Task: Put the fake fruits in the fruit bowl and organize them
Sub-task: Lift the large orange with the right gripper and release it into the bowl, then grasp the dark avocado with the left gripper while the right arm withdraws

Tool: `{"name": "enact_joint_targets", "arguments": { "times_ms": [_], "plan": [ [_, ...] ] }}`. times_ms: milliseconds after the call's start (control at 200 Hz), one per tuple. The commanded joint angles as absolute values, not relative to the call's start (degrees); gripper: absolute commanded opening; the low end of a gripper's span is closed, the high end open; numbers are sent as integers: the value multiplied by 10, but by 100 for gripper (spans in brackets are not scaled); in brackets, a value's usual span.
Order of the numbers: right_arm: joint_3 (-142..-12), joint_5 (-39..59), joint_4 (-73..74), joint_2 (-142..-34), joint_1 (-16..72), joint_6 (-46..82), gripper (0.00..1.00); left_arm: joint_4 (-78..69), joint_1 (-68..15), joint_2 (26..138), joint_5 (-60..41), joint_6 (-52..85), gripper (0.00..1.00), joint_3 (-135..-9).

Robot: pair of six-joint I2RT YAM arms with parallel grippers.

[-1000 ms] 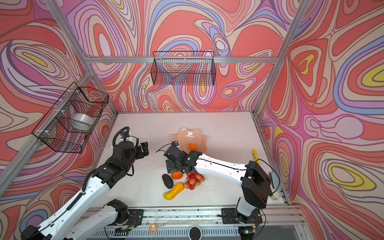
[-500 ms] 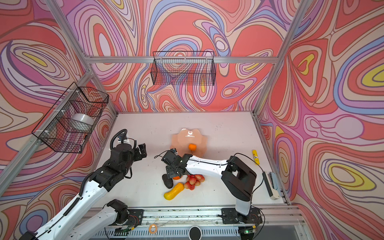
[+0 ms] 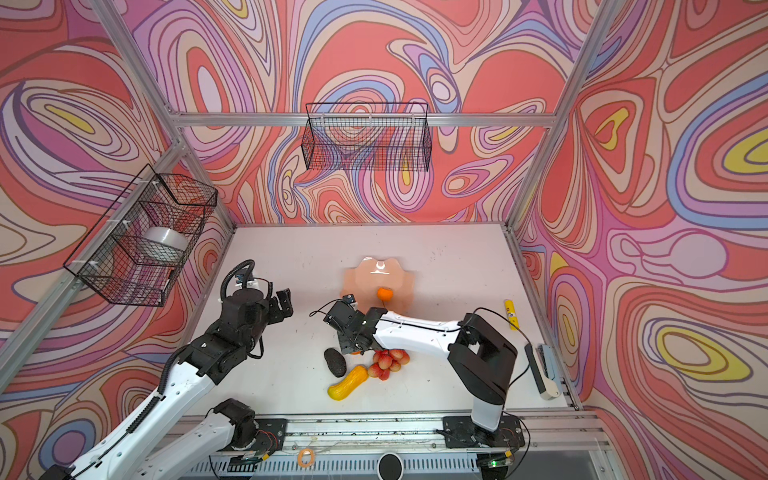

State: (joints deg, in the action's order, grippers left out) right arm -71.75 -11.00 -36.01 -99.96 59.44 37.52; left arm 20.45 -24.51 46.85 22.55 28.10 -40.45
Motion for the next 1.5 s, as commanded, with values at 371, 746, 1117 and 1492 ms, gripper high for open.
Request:
{"name": "enact_joint_targets", "arguments": {
  "times_ms": [371,746,1117,1492],
  "plan": [
    [-802,-115,-308,-974,434,249,38,258,-238,465,115,355,92,-390],
    [-920,-69,-264,-1181,377,197,39,320,-245,496,-29,397,86,-390],
    [-922,-52,-246,-1198,366,203,75,311,-364,520,-11,462,86,-357],
    [-837,-93,-167,-986,345,206,98,234,-479,619,-17,543,85,-338]
  ]
}}
